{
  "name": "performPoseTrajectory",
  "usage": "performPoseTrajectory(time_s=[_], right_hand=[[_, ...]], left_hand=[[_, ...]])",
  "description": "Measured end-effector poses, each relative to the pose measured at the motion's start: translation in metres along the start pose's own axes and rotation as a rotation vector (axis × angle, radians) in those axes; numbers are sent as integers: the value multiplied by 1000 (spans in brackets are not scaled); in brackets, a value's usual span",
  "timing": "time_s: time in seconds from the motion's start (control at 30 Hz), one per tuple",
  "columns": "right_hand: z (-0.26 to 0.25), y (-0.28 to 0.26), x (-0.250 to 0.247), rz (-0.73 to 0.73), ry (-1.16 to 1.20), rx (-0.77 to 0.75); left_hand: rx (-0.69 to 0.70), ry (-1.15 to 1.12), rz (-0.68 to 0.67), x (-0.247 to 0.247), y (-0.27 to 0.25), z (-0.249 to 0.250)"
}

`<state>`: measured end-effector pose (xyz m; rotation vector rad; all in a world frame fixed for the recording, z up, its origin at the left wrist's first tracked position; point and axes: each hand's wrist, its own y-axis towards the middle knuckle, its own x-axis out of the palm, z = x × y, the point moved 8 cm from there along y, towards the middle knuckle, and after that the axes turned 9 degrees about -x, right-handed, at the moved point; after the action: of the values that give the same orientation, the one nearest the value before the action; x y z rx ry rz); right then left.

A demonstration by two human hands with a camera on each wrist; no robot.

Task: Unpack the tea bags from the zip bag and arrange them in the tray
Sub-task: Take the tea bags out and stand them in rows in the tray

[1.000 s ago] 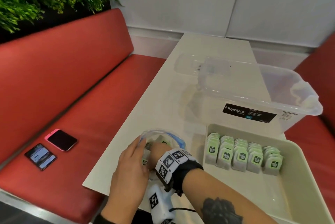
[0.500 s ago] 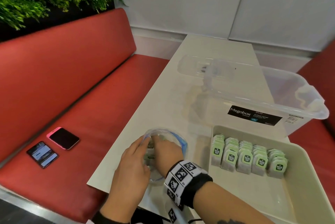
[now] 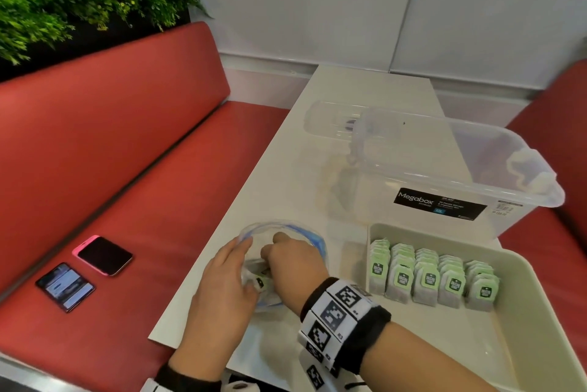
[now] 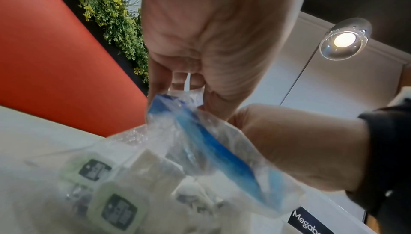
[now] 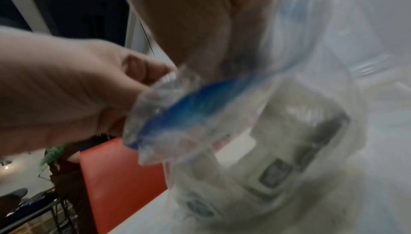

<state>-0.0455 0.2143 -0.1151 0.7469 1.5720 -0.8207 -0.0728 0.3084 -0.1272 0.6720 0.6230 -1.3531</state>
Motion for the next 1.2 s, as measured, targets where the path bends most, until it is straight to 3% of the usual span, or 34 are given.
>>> performPoseTrajectory(time_s=[0.17, 0.3, 0.4, 0.5, 0.53, 0.6, 0.67, 0.7, 0.8, 0.87, 0.93, 1.2], right_hand=[[15, -14, -14, 58, 137, 12], [35, -28, -26, 196, 498, 114], [51, -39, -30, 231, 933, 212], [51, -46, -33, 152, 1163, 204], [50, -49, -35, 115, 1182, 186], [47, -52, -38, 48, 1183, 136], [47, -57, -41, 23, 1199, 109], [49, -59, -42, 41, 1212, 114], [64, -68, -44, 267, 1210, 252], [77, -79, -43, 468, 1117, 401], [80, -88, -44, 571, 1023, 459], [85, -101, -25, 609, 1281, 463]], left_hand=[[-31, 14, -13, 6, 3, 1], [-18, -2, -9, 5, 4, 5], [1, -123, 80, -9, -1, 20], [39, -454, 192, -31, -10, 38], [15, -603, 138, -31, -11, 43], [-113, -881, -130, -13, -9, 53], [-215, -984, -387, 10, -12, 66], [-224, -1002, -431, 17, -13, 71], [-240, -1120, -364, 28, -14, 78], [-238, -1219, -295, 32, -15, 81], [-248, -1301, -254, 39, -17, 84], [-321, -1507, -237, 65, -25, 82]])
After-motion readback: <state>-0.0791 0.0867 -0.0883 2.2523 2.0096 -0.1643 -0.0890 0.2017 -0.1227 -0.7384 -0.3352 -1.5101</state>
